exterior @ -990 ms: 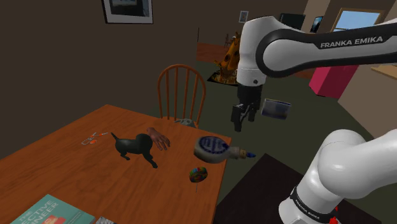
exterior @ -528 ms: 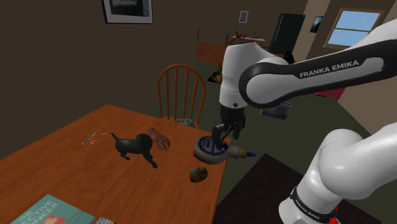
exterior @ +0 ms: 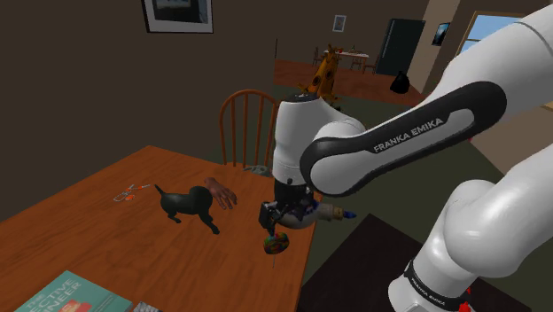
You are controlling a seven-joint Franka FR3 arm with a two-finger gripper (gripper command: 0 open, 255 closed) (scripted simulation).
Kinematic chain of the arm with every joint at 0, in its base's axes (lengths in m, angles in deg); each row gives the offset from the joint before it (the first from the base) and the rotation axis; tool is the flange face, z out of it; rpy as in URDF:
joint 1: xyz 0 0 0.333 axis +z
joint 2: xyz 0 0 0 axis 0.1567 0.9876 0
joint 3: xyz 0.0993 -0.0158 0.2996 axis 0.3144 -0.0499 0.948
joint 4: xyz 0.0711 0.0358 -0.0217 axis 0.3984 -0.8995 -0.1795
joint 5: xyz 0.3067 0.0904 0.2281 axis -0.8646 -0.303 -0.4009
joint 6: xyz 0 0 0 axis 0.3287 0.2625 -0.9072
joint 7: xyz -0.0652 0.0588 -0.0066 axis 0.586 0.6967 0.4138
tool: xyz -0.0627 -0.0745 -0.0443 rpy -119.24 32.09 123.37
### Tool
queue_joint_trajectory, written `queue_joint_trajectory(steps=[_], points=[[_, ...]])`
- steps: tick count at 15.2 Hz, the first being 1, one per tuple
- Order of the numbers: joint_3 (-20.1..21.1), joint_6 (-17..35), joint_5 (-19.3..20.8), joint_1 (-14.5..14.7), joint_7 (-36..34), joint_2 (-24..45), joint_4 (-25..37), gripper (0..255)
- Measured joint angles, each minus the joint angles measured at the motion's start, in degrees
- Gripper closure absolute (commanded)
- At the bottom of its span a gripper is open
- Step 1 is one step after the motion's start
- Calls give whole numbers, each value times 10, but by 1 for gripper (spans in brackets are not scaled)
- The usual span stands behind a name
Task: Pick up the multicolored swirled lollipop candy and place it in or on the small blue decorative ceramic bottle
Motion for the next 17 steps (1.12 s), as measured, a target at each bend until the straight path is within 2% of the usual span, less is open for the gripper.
queue_joint_trajectory(steps=[3,9,16,17], points=[[25,44,11,-7,-37,43,6,0],[41,107,31,-18,-57,93,-7,0],[44,120,35,-20,-61,102,-11,0],[44,120,35,-20,-61,102,-11,255]])
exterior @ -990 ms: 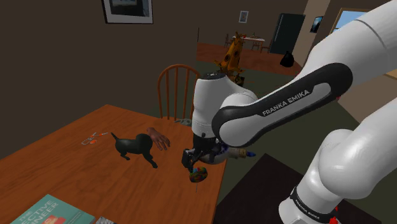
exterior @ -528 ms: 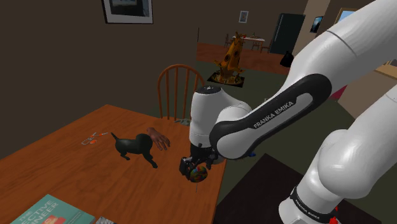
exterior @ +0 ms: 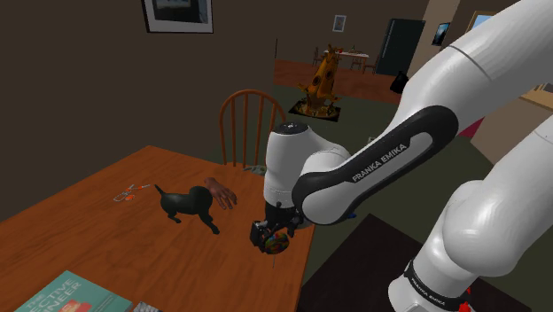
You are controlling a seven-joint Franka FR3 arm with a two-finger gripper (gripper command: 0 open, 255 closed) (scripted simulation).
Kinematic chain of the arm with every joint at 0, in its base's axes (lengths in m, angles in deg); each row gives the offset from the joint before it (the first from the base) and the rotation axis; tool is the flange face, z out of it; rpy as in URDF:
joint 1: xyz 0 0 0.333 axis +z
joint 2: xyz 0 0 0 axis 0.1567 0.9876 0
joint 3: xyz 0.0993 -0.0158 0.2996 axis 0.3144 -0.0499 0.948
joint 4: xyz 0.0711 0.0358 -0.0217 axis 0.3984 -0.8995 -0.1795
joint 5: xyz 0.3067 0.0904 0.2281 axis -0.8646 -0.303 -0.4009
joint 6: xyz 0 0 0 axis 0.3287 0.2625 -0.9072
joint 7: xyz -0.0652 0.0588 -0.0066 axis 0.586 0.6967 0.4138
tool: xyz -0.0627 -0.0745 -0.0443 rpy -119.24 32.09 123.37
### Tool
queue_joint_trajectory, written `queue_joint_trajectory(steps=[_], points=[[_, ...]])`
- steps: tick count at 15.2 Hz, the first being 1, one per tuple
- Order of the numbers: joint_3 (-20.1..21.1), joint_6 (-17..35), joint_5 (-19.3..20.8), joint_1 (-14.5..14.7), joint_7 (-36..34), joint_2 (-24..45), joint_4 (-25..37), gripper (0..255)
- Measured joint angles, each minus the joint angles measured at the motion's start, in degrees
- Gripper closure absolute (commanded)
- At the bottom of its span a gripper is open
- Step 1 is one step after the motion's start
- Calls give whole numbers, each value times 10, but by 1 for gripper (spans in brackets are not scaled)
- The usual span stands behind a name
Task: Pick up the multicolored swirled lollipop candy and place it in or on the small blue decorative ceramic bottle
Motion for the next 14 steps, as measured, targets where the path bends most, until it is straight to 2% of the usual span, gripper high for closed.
queue_joint_trajectory(steps=[10,14], points=[[0,0,0,0,0,0,0,255],[-7,-30,-12,5,10,-26,6,255]])
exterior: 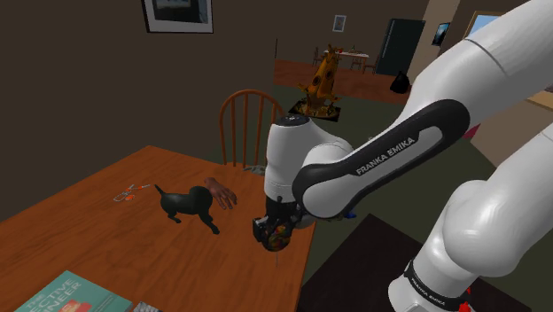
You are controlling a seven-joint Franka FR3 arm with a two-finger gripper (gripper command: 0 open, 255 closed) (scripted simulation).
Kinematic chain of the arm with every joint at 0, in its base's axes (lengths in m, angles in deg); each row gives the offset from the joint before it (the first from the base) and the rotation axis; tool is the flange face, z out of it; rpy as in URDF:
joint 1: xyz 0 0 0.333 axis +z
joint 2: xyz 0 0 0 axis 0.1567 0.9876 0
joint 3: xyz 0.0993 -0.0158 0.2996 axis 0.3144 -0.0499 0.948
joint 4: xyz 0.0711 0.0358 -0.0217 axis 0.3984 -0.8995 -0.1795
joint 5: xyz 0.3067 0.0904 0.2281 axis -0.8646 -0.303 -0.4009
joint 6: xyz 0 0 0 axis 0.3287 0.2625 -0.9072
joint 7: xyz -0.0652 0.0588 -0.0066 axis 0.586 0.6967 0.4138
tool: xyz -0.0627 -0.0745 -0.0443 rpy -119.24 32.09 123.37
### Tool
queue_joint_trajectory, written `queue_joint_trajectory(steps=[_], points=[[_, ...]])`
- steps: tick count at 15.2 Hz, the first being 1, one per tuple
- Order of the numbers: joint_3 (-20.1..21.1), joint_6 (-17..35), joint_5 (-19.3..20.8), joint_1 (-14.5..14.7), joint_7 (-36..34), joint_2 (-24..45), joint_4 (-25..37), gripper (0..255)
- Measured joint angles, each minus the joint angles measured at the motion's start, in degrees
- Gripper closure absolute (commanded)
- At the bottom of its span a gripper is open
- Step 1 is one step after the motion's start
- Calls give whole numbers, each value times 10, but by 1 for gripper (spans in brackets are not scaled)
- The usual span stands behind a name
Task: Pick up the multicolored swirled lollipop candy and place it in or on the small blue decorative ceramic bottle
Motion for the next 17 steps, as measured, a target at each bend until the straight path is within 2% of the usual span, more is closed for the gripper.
queue_joint_trajectory(steps=[17], points=[[-36,-158,-21,14,23,-99,64,255]])
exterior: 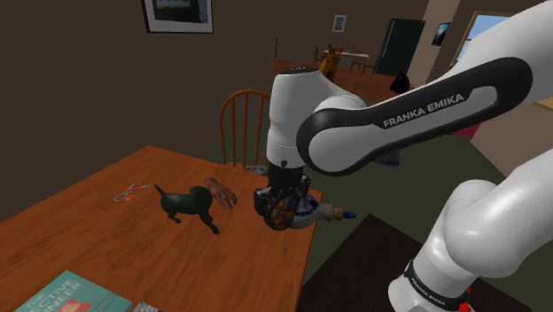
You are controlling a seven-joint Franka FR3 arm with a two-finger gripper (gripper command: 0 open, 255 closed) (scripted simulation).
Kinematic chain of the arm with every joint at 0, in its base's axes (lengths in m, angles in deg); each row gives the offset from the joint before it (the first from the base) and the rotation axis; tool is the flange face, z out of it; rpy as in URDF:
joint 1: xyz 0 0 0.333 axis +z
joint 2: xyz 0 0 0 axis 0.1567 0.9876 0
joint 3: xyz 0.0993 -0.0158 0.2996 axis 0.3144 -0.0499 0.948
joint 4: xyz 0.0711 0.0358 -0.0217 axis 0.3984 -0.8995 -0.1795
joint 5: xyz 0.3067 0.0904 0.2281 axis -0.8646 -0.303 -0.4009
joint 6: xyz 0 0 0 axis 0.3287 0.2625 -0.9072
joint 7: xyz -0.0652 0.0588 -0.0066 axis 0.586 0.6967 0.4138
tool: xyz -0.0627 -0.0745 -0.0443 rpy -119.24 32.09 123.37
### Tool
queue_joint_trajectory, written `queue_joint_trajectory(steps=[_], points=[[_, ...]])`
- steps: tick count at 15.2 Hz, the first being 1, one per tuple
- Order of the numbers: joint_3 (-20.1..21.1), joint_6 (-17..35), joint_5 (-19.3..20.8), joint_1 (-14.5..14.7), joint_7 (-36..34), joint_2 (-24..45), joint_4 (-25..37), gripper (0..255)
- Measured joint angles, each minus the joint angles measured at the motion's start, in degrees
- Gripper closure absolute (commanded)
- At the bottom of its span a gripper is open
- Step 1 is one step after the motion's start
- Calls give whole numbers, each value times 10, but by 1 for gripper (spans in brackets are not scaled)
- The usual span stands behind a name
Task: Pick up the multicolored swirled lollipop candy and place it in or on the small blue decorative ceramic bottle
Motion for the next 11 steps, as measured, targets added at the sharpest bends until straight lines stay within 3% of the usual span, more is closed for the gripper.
queue_joint_trajectory(steps=[11], points=[[-19,-94,4,0,3,-33,62,255]])
